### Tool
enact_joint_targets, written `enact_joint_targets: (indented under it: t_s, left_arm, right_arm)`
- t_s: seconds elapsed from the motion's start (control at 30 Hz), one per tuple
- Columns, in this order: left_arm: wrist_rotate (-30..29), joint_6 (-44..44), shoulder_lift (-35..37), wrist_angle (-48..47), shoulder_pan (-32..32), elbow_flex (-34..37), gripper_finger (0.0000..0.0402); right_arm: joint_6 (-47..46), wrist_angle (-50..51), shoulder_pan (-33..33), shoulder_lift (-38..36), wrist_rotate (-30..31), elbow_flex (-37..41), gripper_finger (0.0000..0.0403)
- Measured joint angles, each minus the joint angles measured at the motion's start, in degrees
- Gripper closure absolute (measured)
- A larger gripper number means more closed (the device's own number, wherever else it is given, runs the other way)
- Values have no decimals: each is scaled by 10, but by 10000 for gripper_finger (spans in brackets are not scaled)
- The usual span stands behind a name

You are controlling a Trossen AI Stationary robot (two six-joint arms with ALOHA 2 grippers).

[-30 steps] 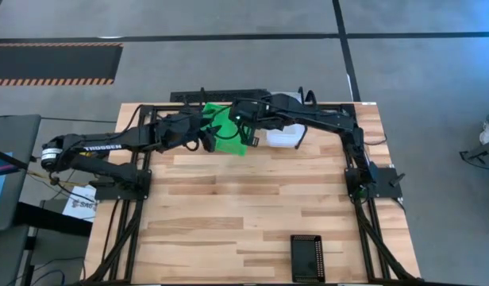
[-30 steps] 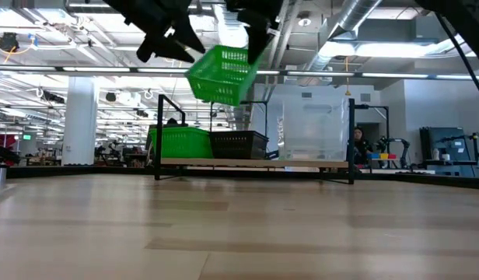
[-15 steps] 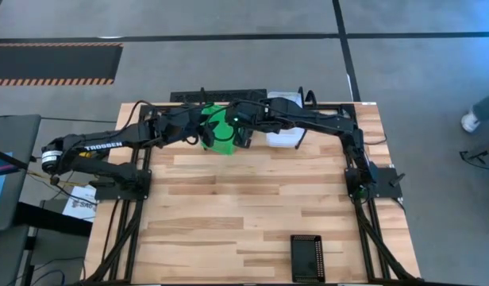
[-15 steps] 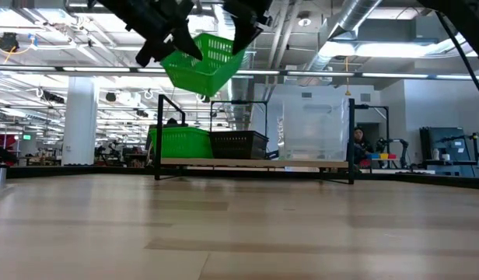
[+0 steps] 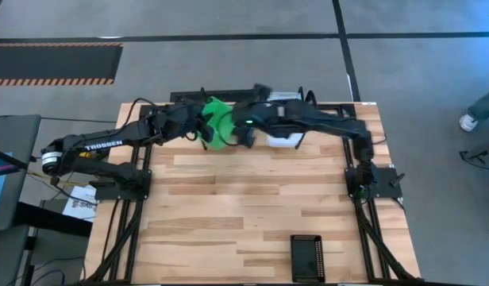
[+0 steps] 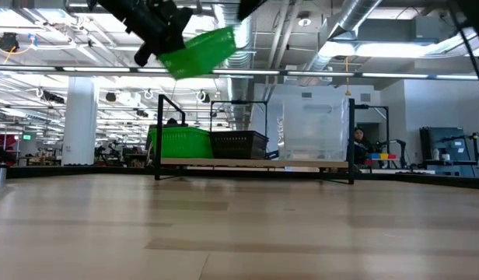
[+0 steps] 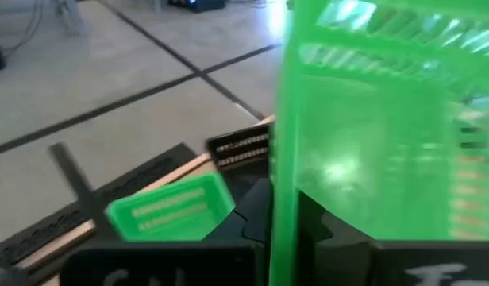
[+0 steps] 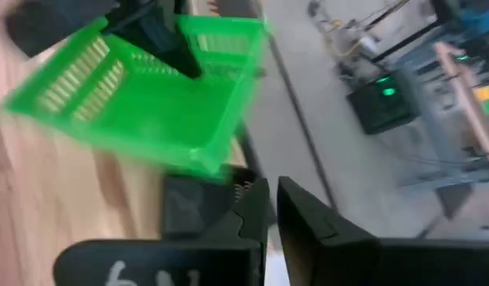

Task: Stack baskets on shelf by color
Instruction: Stack the green bin into the green bin on the shelf

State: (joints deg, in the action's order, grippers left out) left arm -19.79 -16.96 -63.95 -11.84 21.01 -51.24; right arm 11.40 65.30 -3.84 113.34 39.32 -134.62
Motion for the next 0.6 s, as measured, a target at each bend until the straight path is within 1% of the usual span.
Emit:
enact_joint_targets:
  t_s: [0.1, 0.23, 0.27, 0.33, 0.43, 0.53, 0.6]
  left_arm:
    - [4, 17, 1, 25, 17, 0, 401]
    - [14, 41, 8, 13, 48, -15, 401]
    - [13, 48, 11, 4, 54, -22, 401]
    - [14, 59, 16, -8, 66, -42, 401]
    - [15, 73, 23, -66, 80, -78, 401]
    - [14, 78, 27, -142, 87, -113, 401]
    - [14, 78, 29, -179, 88, -136, 401]
  right_arm:
    - [-9, -9, 13, -52, 16, -6, 355]
    - [-68, 5, 24, -111, 6, -3, 354]
    - [-86, 23, 24, -122, -8, -2, 355]
    - [-123, 43, 12, -142, -60, -2, 364]
    - [-148, 77, -25, -151, -136, -1, 394]
    - [-146, 77, -60, -134, -193, 16, 397]
    - [-141, 70, -83, -108, -248, 25, 399]
